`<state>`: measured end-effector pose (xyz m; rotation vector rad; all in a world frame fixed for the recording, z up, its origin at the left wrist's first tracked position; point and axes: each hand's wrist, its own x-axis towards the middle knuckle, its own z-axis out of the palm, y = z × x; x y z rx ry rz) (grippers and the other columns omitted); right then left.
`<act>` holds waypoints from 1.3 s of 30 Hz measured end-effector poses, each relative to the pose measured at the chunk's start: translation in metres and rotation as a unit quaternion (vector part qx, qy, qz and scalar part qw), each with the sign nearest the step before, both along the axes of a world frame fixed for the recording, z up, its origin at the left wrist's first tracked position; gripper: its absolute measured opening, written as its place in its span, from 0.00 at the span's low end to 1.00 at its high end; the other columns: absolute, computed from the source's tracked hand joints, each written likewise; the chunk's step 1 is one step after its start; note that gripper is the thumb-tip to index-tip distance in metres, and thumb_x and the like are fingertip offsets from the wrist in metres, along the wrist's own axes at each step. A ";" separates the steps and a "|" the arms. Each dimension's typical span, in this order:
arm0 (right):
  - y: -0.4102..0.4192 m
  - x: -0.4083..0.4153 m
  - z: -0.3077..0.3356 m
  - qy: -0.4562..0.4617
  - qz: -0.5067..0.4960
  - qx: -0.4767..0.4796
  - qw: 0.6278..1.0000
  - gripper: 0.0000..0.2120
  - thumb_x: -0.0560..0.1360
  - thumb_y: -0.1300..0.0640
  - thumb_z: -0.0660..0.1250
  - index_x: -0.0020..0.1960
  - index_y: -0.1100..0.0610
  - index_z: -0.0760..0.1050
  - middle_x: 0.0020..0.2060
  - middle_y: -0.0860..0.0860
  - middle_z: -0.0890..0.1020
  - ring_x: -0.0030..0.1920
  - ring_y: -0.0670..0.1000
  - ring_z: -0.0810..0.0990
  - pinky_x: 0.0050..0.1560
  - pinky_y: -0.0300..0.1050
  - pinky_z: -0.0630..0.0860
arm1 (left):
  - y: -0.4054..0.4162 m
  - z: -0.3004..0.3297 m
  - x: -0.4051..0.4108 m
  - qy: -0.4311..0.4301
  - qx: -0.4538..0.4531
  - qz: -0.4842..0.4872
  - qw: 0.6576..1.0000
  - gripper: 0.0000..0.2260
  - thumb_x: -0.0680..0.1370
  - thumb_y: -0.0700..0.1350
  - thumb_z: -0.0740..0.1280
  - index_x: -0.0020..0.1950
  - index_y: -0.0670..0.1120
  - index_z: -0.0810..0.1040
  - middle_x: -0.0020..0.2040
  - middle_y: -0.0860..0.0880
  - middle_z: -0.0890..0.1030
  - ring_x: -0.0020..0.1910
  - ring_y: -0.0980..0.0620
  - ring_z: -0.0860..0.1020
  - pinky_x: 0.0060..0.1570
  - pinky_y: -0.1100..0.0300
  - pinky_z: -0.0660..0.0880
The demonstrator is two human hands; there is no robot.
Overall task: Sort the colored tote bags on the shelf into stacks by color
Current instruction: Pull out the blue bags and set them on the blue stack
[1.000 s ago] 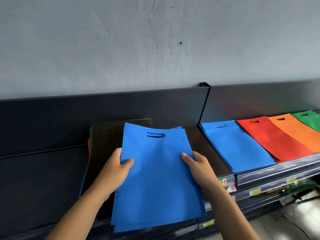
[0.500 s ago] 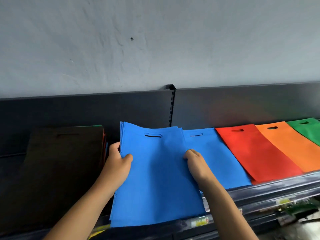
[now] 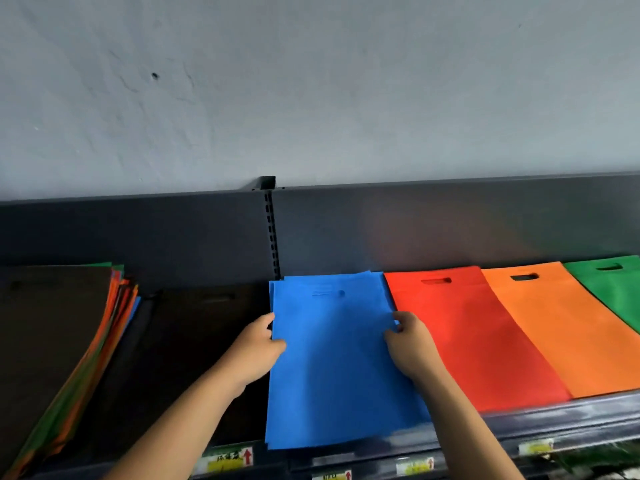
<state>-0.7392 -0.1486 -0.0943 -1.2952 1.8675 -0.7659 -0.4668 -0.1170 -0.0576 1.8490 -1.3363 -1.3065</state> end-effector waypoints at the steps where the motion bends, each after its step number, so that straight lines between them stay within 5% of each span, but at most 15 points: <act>1: -0.002 -0.003 -0.003 0.009 0.008 0.010 1.000 0.25 0.80 0.63 0.66 0.77 0.61 0.71 0.68 0.61 0.80 0.56 0.60 0.83 0.54 0.50 0.78 | -0.005 -0.003 -0.004 -0.008 0.008 0.004 1.000 0.28 0.80 0.38 0.62 0.81 0.51 0.65 0.41 0.43 0.85 0.38 0.51 0.80 0.41 0.58 0.74; 8: -0.012 -0.009 -0.012 0.050 0.056 0.015 0.997 0.26 0.82 0.57 0.65 0.78 0.61 0.68 0.71 0.59 0.78 0.66 0.62 0.79 0.60 0.49 0.76 | -0.016 -0.011 -0.022 -0.086 0.017 0.006 0.996 0.28 0.83 0.44 0.61 0.83 0.49 0.60 0.34 0.51 0.77 0.26 0.56 0.68 0.28 0.60 0.67; 13: -0.015 -0.009 -0.018 0.094 0.062 0.015 0.994 0.22 0.80 0.55 0.67 0.70 0.64 0.72 0.64 0.60 0.80 0.65 0.64 0.78 0.63 0.55 0.75 | -0.023 -0.014 -0.032 -0.114 0.014 -0.021 0.993 0.26 0.83 0.45 0.61 0.83 0.49 0.62 0.47 0.52 0.83 0.28 0.56 0.71 0.32 0.58 0.70; 17: -0.015 -0.007 -0.016 0.135 0.093 0.018 0.986 0.28 0.82 0.54 0.66 0.78 0.64 0.65 0.73 0.59 0.73 0.74 0.62 0.69 0.75 0.54 0.65 | -0.026 -0.020 -0.037 -0.149 0.004 -0.039 0.988 0.27 0.84 0.45 0.60 0.84 0.48 0.60 0.54 0.46 0.83 0.23 0.59 0.70 0.26 0.62 0.67; 20: -0.017 -0.003 -0.015 0.117 0.091 0.014 0.989 0.27 0.81 0.54 0.66 0.76 0.64 0.66 0.72 0.59 0.73 0.74 0.63 0.69 0.74 0.55 0.66 | -0.030 -0.023 -0.036 -0.213 -0.014 -0.057 0.975 0.28 0.85 0.48 0.60 0.84 0.48 0.58 0.82 0.45 0.60 0.41 0.55 0.81 0.33 0.63 0.74; 23: -0.019 0.002 -0.016 0.117 0.079 -0.004 0.990 0.23 0.80 0.56 0.67 0.70 0.65 0.70 0.70 0.61 0.74 0.73 0.65 0.70 0.71 0.56 0.69 | -0.029 -0.021 -0.033 -0.237 -0.030 -0.080 0.968 0.28 0.85 0.50 0.60 0.84 0.49 0.57 0.85 0.50 0.51 0.53 0.53 0.82 0.42 0.63 0.75; 27: -0.017 0.022 -0.008 0.123 0.089 -0.058 0.987 0.32 0.82 0.57 0.67 0.82 0.64 0.61 0.82 0.59 0.63 0.83 0.59 0.59 0.81 0.53 0.60 | -0.020 -0.006 -0.012 -0.246 -0.083 -0.074 0.963 0.25 0.85 0.50 0.61 0.83 0.50 0.63 0.82 0.53 0.58 0.57 0.57 0.77 0.53 0.65 0.70; 31: -0.014 0.063 0.000 0.057 0.103 -0.094 0.989 0.25 0.82 0.56 0.67 0.78 0.57 0.69 0.75 0.53 0.73 0.75 0.54 0.72 0.67 0.43 0.71 | -0.003 0.005 0.036 -0.254 -0.129 -0.035 0.958 0.20 0.85 0.49 0.63 0.77 0.53 0.71 0.76 0.56 0.67 0.68 0.59 0.72 0.59 0.66 0.68; 34: -0.009 0.111 0.006 -0.003 0.135 -0.073 0.988 0.21 0.83 0.54 0.67 0.75 0.54 0.73 0.70 0.50 0.77 0.70 0.50 0.77 0.57 0.41 0.74 | 0.013 0.009 0.085 -0.269 -0.140 -0.005 0.953 0.18 0.84 0.49 0.64 0.74 0.53 0.74 0.72 0.57 0.70 0.66 0.59 0.73 0.60 0.66 0.69; 37: 0.000 0.173 0.015 -0.055 0.161 -0.046 0.984 0.17 0.82 0.54 0.68 0.70 0.54 0.77 0.55 0.48 0.85 0.46 0.47 0.82 0.42 0.37 0.75 | 0.034 0.013 0.142 -0.292 -0.153 0.024 0.944 0.16 0.83 0.49 0.65 0.71 0.54 0.75 0.69 0.57 0.71 0.63 0.59 0.75 0.60 0.63 0.72; 39: 0.008 0.212 0.019 -0.064 0.179 -0.048 0.981 0.17 0.82 0.54 0.69 0.69 0.54 0.79 0.52 0.47 0.85 0.46 0.45 0.81 0.45 0.38 0.74 | 0.047 0.016 0.179 -0.302 -0.149 0.044 0.940 0.16 0.83 0.49 0.66 0.71 0.54 0.76 0.67 0.57 0.70 0.60 0.58 0.77 0.60 0.62 0.73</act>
